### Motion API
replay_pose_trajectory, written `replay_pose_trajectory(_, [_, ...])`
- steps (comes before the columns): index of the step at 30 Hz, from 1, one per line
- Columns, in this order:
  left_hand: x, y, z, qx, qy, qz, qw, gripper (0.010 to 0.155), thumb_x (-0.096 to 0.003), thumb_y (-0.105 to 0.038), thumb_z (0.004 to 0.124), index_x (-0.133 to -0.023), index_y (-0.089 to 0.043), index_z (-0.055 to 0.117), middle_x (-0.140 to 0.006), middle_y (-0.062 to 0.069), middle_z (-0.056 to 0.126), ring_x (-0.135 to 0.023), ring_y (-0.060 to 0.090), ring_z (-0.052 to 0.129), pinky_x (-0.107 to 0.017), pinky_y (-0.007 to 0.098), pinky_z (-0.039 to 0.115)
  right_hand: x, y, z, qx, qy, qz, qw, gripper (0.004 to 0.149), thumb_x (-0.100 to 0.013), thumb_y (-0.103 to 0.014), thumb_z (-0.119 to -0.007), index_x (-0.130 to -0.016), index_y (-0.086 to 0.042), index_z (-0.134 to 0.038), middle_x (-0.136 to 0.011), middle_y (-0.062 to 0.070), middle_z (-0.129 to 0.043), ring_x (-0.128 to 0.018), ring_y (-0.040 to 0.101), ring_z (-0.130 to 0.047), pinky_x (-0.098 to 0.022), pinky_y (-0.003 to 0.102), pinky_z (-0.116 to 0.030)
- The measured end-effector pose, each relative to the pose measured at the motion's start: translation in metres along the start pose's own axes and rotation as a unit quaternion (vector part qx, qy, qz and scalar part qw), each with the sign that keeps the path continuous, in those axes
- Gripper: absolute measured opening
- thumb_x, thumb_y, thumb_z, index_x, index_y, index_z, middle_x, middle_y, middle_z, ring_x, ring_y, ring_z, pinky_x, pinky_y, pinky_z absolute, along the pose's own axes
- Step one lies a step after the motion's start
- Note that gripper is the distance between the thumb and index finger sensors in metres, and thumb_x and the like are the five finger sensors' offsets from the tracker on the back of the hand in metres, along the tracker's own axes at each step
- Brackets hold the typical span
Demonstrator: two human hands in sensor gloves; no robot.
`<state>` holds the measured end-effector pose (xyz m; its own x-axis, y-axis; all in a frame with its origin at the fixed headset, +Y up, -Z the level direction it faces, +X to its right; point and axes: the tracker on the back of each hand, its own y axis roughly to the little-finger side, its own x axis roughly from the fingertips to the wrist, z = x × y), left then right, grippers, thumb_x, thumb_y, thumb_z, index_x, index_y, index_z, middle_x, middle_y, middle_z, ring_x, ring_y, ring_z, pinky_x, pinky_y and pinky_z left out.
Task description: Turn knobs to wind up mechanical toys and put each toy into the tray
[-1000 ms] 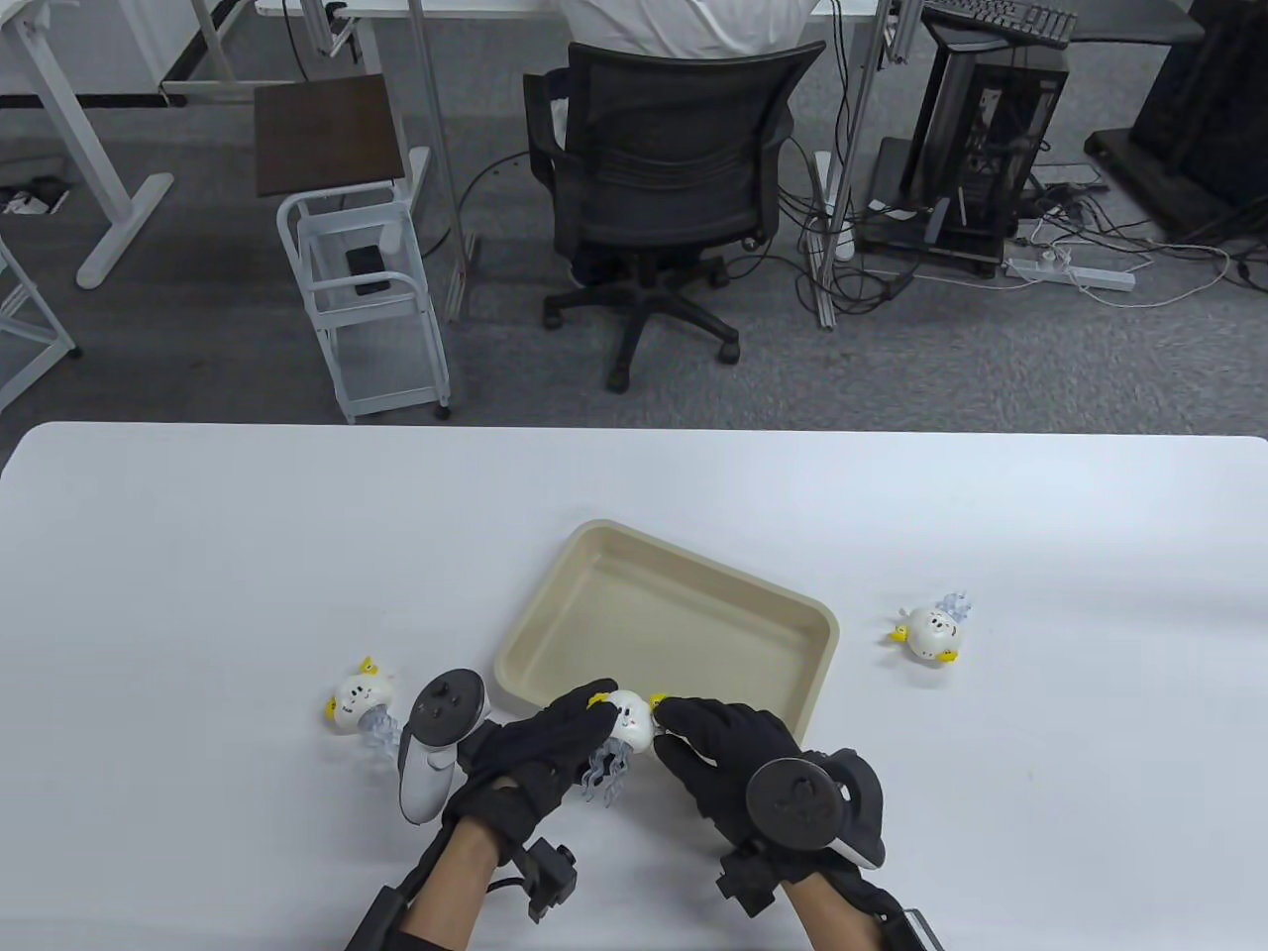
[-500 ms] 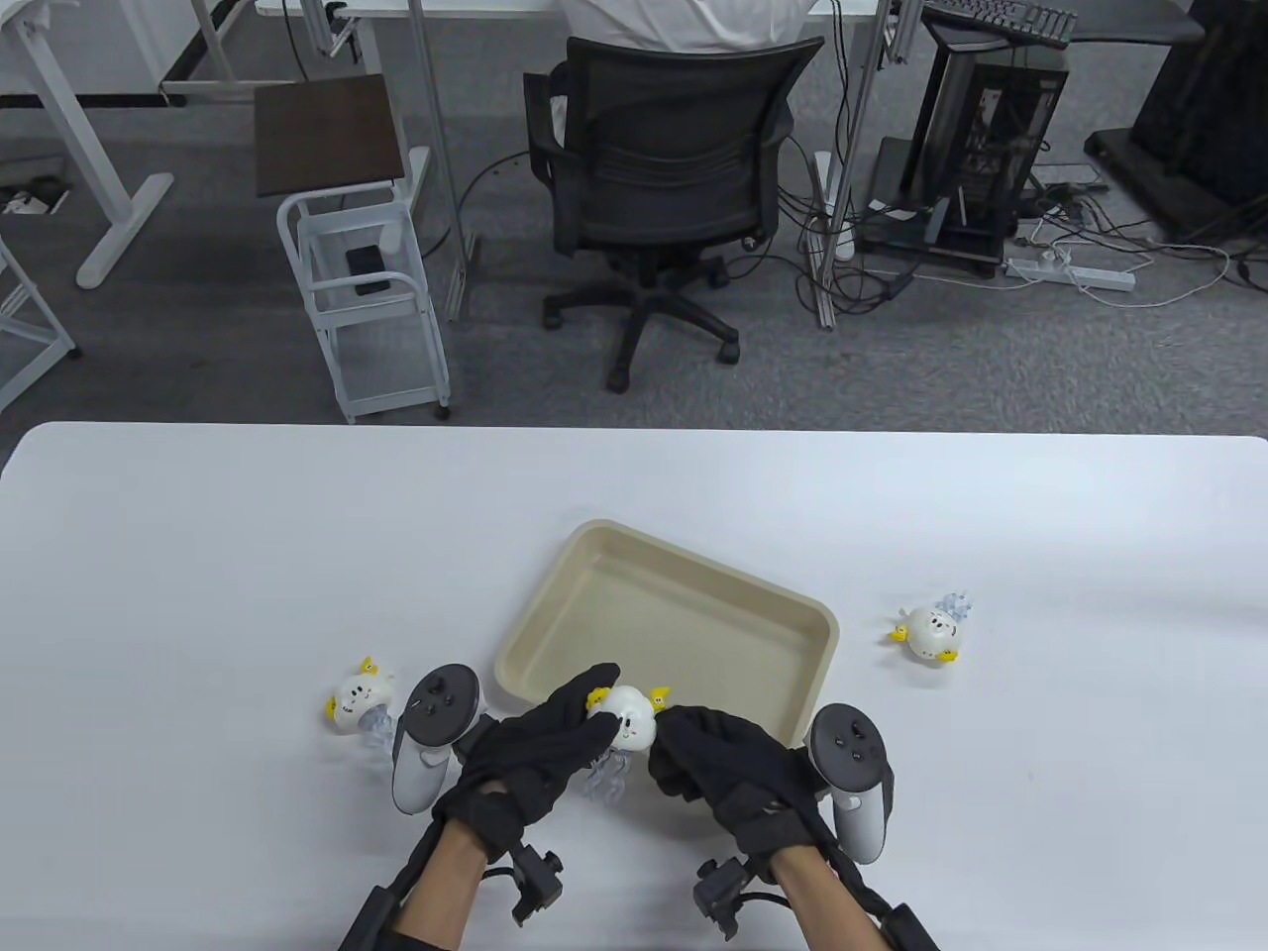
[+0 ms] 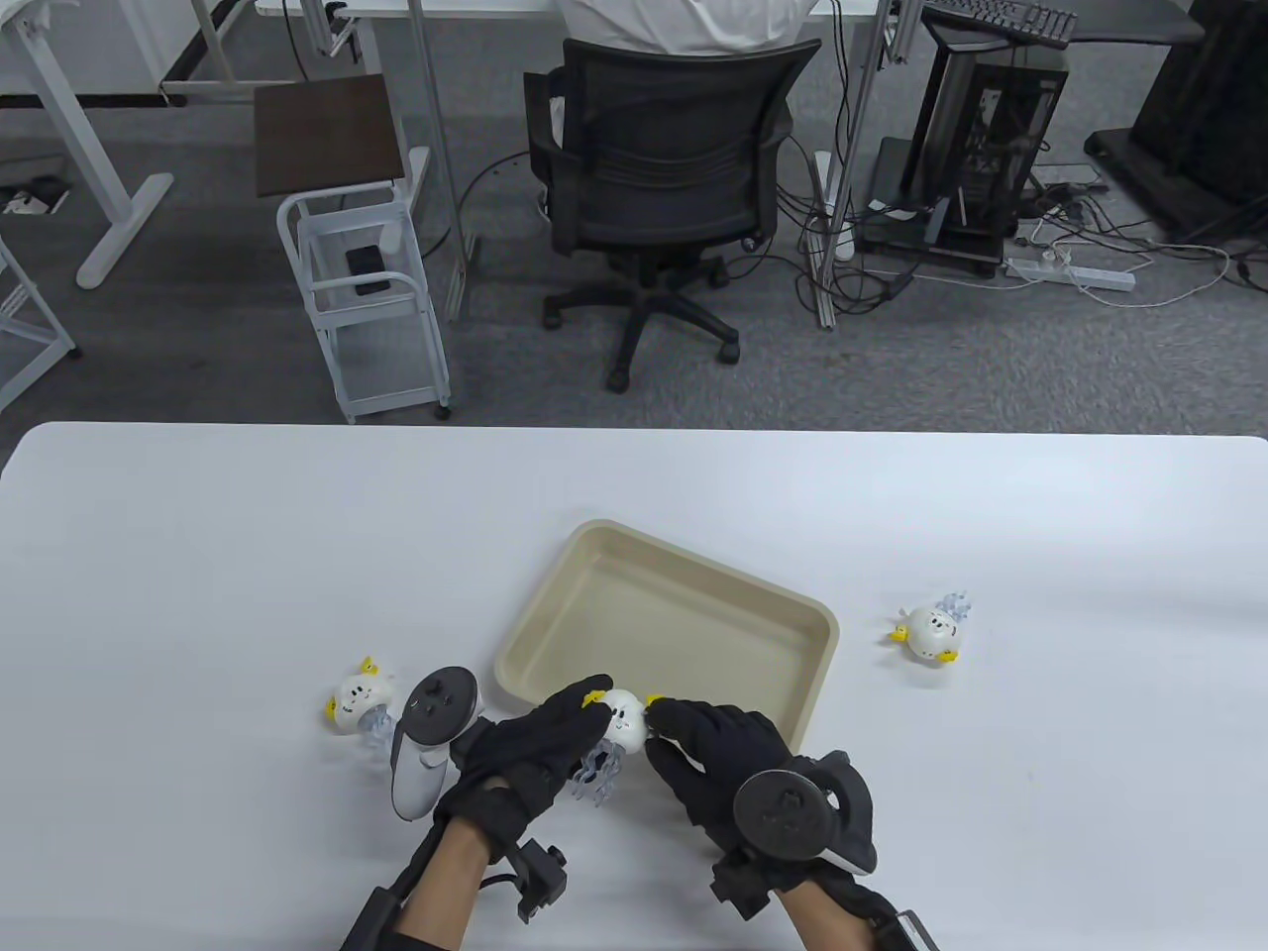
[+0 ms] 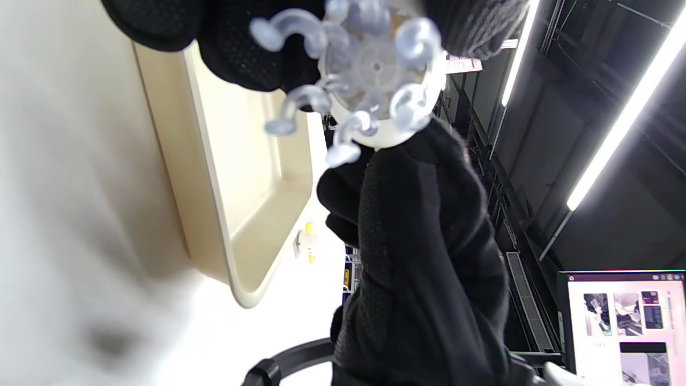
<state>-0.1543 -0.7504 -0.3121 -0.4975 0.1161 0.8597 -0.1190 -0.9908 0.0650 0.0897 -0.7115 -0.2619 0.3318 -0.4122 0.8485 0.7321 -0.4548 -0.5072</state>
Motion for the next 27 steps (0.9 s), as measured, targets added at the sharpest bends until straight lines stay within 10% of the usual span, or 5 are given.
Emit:
replay_pose_trajectory(3, [-0.001, -0.002, 0.001, -0.002, 0.009, 0.012, 1.0, 0.08, -0.0577, -0.049, 0.07, -0.113, 0.004, 0.047, -0.099, 0.017, 0.079, -0.08, 0.041, 0.08, -0.062, 0.059, 0.069, 0.001, 0.01, -0.002, -0.081, 0.007, -0.056, 0.995, 0.04, -0.064, -0.037, -0.082, -0.094, -0.012, -0.078, -0.083, 0.01, -0.092, -0.065, 0.03, -0.096, -0.056, 0.041, -0.082])
replay_pose_trajectory(8, [-0.001, -0.006, 0.005, -0.014, 0.02, 0.04, 0.999, 0.08, -0.057, -0.046, 0.073, -0.116, -0.001, 0.042, -0.107, 0.014, 0.071, -0.087, 0.041, 0.074, -0.066, 0.059, 0.065, 0.005, 0.034, -0.015, -0.349, -0.018, -0.22, 0.911, 0.038, -0.064, -0.036, -0.082, -0.087, -0.006, -0.082, -0.075, 0.012, -0.094, -0.057, 0.03, -0.097, -0.049, 0.041, -0.084])
replay_pose_trajectory(14, [-0.004, -0.008, 0.006, -0.059, 0.027, 0.035, 0.997, 0.077, -0.0571, -0.047, 0.073, -0.115, -0.003, 0.049, -0.105, 0.013, 0.075, -0.086, 0.04, 0.076, -0.065, 0.058, 0.067, 0.005, 0.045, -0.021, -0.417, -0.058, -0.288, 0.86, 0.039, -0.064, -0.034, -0.083, -0.082, 0.0, -0.085, -0.066, 0.015, -0.096, -0.047, 0.031, -0.098, -0.041, 0.042, -0.085])
replay_pose_trajectory(22, [-0.004, -0.001, 0.003, -0.029, -0.009, -0.005, 1.0, 0.078, -0.0581, -0.05, 0.069, -0.113, 0.003, 0.051, -0.099, 0.017, 0.08, -0.079, 0.04, 0.081, -0.061, 0.058, 0.07, -0.005, 0.018, 0.01, -0.088, -0.031, -0.1, 0.991, 0.05, -0.065, -0.043, -0.08, -0.095, -0.004, -0.078, -0.084, 0.018, -0.09, -0.066, 0.037, -0.094, -0.055, 0.046, -0.08])
replay_pose_trajectory(27, [-0.001, 0.002, 0.0, 0.014, -0.014, -0.01, 1.0, 0.079, -0.0582, -0.051, 0.068, -0.112, 0.004, 0.052, -0.097, 0.017, 0.082, -0.077, 0.04, 0.083, -0.06, 0.058, 0.071, -0.003, -0.004, 0.005, 0.039, -0.025, -0.001, 0.999, 0.047, -0.063, -0.04, -0.082, -0.1, -0.012, -0.074, -0.091, 0.015, -0.087, -0.073, 0.035, -0.092, -0.06, 0.045, -0.079])
